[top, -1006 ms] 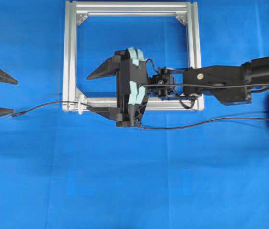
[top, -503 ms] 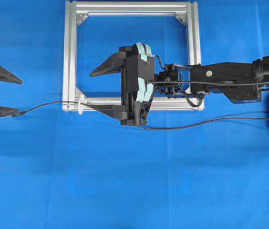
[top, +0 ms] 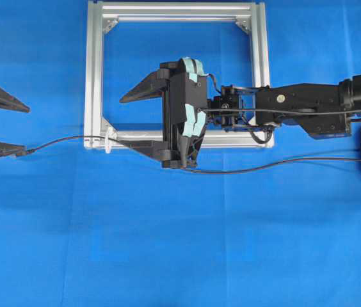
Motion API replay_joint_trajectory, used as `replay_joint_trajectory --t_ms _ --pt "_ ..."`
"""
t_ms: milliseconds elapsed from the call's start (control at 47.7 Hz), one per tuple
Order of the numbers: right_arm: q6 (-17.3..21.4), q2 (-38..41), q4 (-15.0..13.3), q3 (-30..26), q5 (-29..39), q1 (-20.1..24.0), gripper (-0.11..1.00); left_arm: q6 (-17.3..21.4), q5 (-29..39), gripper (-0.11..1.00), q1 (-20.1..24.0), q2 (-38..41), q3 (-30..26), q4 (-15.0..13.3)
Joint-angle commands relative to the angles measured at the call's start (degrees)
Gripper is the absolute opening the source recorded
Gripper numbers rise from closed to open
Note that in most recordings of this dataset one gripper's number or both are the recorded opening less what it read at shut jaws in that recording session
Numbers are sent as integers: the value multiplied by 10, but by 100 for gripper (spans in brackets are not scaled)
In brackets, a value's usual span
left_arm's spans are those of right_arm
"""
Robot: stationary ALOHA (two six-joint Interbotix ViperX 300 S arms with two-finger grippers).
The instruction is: Insert the wire through the string loop located on the left side.
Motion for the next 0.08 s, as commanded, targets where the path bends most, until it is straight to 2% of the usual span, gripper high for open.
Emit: replay_joint_trajectory --t_ms 0,63 --pt "4 -18 2 -5 -5 -1 96 5 -5 85 2 7 -7 3" --pt "5 -18 4 -5 -7 -1 96 14 -5 85 2 7 -7 3"
